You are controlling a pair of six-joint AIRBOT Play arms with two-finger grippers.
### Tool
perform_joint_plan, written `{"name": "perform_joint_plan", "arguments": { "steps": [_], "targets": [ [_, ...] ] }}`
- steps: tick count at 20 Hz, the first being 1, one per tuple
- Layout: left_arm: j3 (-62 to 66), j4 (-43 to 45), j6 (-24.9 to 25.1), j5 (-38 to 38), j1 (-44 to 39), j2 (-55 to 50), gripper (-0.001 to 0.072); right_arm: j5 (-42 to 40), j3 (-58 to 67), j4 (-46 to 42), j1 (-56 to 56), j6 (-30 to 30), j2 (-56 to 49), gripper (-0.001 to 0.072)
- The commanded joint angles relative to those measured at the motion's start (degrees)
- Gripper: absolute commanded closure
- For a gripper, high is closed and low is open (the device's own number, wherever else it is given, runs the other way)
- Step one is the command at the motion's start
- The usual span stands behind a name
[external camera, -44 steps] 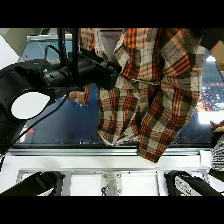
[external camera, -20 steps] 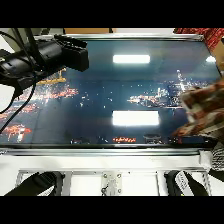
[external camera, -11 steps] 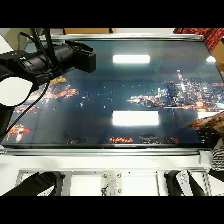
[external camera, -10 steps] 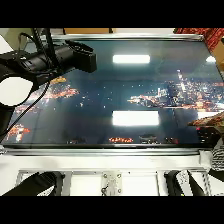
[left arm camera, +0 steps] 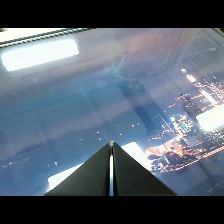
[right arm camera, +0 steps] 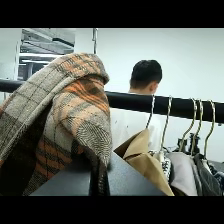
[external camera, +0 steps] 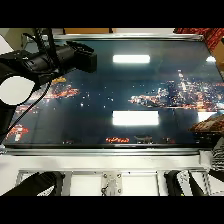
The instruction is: Fold the clothes and pants, and hang the long-sleeved shirts on hangers.
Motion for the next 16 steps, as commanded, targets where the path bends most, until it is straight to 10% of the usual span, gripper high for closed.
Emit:
{"name": "perform_joint_plan", "arguments": {
  "steps": [1, 16],
  "targets": [
    [-0.02, 0.07, -0.02, -0.15, 0.02, -0.02, 0.0687, -0.07, 0.07, -0.09, -0.13, -0.07, 0.02, 0.0688],
    [-0.02, 0.02, -0.04, -2.12, 0.02, -0.02, 0.0687, 16.57, -0.07, 0.0, -11.85, 8.33, -2.56, 0.0688]
  ]
}}
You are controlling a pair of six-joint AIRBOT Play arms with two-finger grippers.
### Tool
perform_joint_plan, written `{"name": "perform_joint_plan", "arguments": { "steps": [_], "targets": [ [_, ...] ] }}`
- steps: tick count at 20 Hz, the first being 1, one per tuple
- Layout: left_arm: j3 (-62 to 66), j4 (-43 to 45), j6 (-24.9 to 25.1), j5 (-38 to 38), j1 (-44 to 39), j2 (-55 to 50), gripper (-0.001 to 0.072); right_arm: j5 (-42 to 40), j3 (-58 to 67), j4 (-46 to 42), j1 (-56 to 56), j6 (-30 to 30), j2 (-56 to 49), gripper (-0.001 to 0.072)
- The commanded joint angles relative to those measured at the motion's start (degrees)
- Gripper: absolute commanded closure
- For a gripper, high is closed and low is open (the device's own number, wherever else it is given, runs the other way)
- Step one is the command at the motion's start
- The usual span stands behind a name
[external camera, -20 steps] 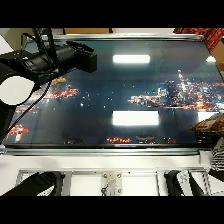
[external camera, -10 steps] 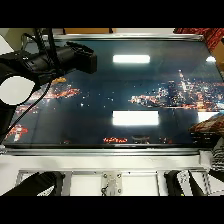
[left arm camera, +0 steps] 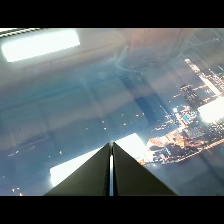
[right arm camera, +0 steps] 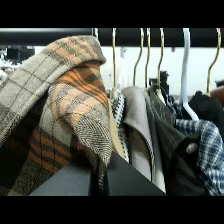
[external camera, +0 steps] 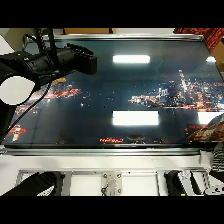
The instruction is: Fold the clothes and pants, and hang the long-sleeved shirts on hangers.
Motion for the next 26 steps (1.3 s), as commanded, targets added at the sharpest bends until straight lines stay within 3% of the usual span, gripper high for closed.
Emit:
{"name": "perform_joint_plan", "arguments": {
  "steps": [1, 9, 15, 17, 19, 26],
  "targets": [
    [0.0, -0.07, 0.0, -0.07, 0.02, -0.02, 0.0687, 5.66, -0.09, 0.07, -1.01, 1.09, -0.9, 0.0689],
    [-0.02, -0.09, 0.0, -0.04, 0.02, -0.02, 0.0687, 13.2, -0.09, 0.52, -0.96, 1.07, -1.9, 0.0688],
    [0.0, -0.13, 0.0, -0.07, 0.02, -0.02, 0.0687, 3.93, -0.07, 3.54, -0.9, 1.11, -2.56, 0.0689],
    [-0.02, -0.13, -0.02, -0.09, 0.02, -0.02, 0.0687, 4.22, -0.07, 3.54, -0.9, 1.4, -3.67, 0.0689],
    [-0.02, -0.17, -0.02, -0.17, -0.17, -0.02, 0.0687, 4.22, 0.02, 3.52, -0.9, 5.29, -5.03, 0.0689],
    [-0.02, -0.04, -0.02, -0.66, -3.89, -0.02, 0.0687, 6.32, 0.04, 3.69, -0.9, 5.11, -7.89, 0.0688]
  ]
}}
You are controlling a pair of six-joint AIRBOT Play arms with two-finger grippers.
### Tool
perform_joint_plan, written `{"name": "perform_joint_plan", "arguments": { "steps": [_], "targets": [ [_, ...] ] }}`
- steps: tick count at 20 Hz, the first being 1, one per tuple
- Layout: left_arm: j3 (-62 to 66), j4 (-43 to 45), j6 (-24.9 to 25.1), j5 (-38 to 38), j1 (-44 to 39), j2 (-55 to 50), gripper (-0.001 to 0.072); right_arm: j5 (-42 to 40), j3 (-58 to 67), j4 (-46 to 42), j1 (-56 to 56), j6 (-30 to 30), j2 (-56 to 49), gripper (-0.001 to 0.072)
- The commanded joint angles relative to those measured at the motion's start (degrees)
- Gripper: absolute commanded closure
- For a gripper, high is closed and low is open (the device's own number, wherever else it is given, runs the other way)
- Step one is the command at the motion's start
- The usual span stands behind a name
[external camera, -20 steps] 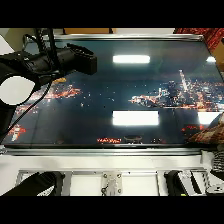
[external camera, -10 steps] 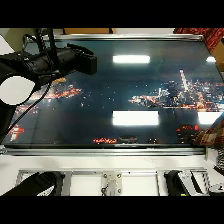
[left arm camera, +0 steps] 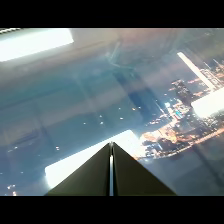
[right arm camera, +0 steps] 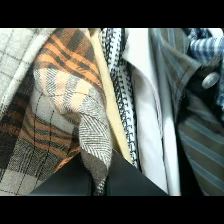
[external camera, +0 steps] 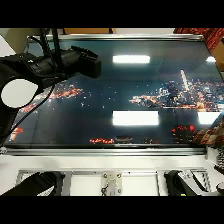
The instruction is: Fold the clothes and pants, and hang the long-sleeved shirts on hangers.
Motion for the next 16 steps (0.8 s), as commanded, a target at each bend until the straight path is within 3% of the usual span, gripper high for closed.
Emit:
{"name": "perform_joint_plan", "arguments": {
  "steps": [1, 5, 6, 7, 8, 11, 15, 16],
  "targets": [
    [0.0, 0.11, 0.09, -0.13, -1.66, -0.02, 0.0687, 2.1, 0.0, 0.07, 0.02, 0.24, -1.01, 0.0688],
    [0.0, 0.09, 0.07, -0.15, -1.66, -0.02, 0.0687, 5.2, 0.0, 0.07, 0.02, 0.22, -1.09, 0.0658],
    [-0.02, 0.09, 0.09, -0.15, -1.66, -0.02, 0.0687, 5.27, 0.0, 0.07, 0.02, 0.24, -0.79, 0.0466],
    [0.0, 0.09, 0.09, -0.17, -1.64, -0.02, 0.0687, 4.9, 0.0, 0.07, 0.02, 0.24, -0.37, 0.0196],
    [-0.02, 0.09, 0.09, -0.15, -1.66, -0.02, 0.0687, 3.8, 0.0, 0.09, 0.02, 0.24, 0.09, 0.0067],
    [0.0, 0.2, 0.11, -0.57, -1.64, -0.02, 0.0687, -0.79, 0.0, 3.87, 0.02, 0.26, 2.86, 0.0072],
    [-0.02, 0.2, 0.11, -0.92, -1.64, -0.02, 0.0687, -7.87, 0.0, 20.85, 0.04, -0.04, 6.45, 0.0073],
    [0.0, 0.2, 0.11, -1.01, -1.64, -0.02, 0.0687, -8.11, 0.0, 26.38, 0.24, -2.38, 6.91, 0.0073]
  ]
}}
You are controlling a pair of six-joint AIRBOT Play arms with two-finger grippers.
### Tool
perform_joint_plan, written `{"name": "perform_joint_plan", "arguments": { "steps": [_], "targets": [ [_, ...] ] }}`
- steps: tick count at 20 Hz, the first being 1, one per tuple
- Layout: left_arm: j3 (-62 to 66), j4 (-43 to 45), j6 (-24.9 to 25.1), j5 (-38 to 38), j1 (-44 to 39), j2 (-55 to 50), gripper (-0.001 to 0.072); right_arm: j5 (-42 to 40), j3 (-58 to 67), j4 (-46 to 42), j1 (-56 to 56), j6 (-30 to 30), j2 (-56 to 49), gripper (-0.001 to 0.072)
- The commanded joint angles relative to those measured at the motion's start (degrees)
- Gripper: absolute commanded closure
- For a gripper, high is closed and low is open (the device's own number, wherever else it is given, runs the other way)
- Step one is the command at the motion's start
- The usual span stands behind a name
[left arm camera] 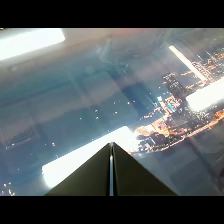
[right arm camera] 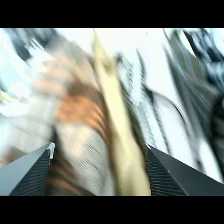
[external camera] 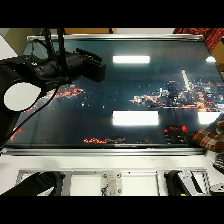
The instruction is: Fold the clothes and pants, and hang the long-sleeved shirts on hangers.
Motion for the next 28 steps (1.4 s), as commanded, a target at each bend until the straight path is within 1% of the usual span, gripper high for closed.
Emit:
{"name": "perform_joint_plan", "arguments": {
  "steps": [1, 3, 5, 6, 7, 9, 11, 12, 14, 15, 16, 17, 18, 20, 22, 25, 26, 27, 28],
  "targets": [
    [-0.02, 0.02, -0.07, -0.39, -0.04, -0.02, 0.0687, -3.98, 0.02, 18.97, 0.92, -6.86, 2.14, 0.0073],
    [-0.02, 0.04, -0.07, -0.5, -0.04, -0.02, 0.0687, -2.12, 0.02, 31.17, 4.02, -19.47, 2.16, 0.0073],
    [-0.02, 0.46, -0.07, -1.84, -0.02, -0.02, 0.0687, 4.55, 0.02, 43.34, 9.25, -35.41, 1.64, 0.0073],
    [-0.02, 0.44, -0.09, -2.89, 0.22, -0.02, 0.0687, 8.85, 0.0, 47.5, 12.5, -41.18, 0.96, 0.0073],
    [-0.02, 0.39, -0.07, -4.0, 0.79, -0.02, 0.0687, 14.16, 0.0, 50.66, 16.5, -45.33, -0.13, 0.0073],
    [-0.02, -0.11, -0.09, -6.97, 3.17, 0.0, 0.0687, 25.46, 0.0, 54.25, 25.03, -49.88, -2.78, 0.0072],
    [-0.02, -0.26, -0.09, -10.91, 6.21, 0.0, 0.0687, 35.56, -0.02, 54.05, 36.7, -51.19, -5.79, 0.0073],
    [-0.02, -0.28, -0.09, -12.72, 7.39, -0.02, 0.0687, 37.97, -0.24, 52.89, 43.01, -51.21, -6.93, 0.0074],
    [-0.04, -3.17, -0.04, -15.13, 9.49, -0.02, 0.0687, 39.34, -0.68, 46.47, 57.7, -51.17, -8.66, 0.0075],
    [-0.68, -5.79, 0.0, -14.93, 10.56, 0.13, 0.0687, 39.36, -1.11, 41.83, 64.59, -51.15, -9.25, 0.0076],
    [-2.1, -7.85, 0.57, -14.14, 11.28, 0.5, 0.0687, 39.32, -1.75, 36.5, 71.19, -50.45, -9.84, 0.01],
    [-4.5, -9.35, 0.59, -12.98, 11.98, 1.25, 0.0687, 39.32, -2.73, 31.08, 77.55, -48.41, -10.64, 0.0138],
    [-7.13, -10.4, 0.59, -12.15, 12.48, 2.1, 0.0687, 39.32, -4.09, 26.6, 83.17, -45.62, -11.58, 0.0138],
    [-11.89, -10.64, 0.55, -10.32, 13.0, 3.98, 0.0687, 39.3, -7.39, 22.34, 91.32, -43.1, -13.6, 0.0138],
    [-14.64, -10.64, 0.57, -8.48, 13.03, 5.6, 0.0687, 39.3, -10.58, 22.4, 96.37, -43.12, -15.69, 0.0138],
    [-16.94, -10.62, 0.57, -5.09, 13.0, 7.98, 0.0687, 39.32, -11.76, 22.84, 100.21, -42.93, -18.6, 0.0144],
    [-17.09, -10.6, 0.55, -5.03, 13.0, 8.55, 0.0687, 39.36, -11.76, 23.28, 100.83, -42.93, -19.23, 0.0196],
    [-17.07, -10.6, 0.57, -5.01, 13.0, 9.05, 0.0687, 39.56, -11.76, 23.32, 101.09, -42.93, -19.58, 0.0361],
    [-17.07, -10.6, 0.55, -4.98, 13.0, 9.42, 0.0687, 39.8, -11.78, 23.47, 101.24, -42.93, -19.74, 0.055]
  ]
}}
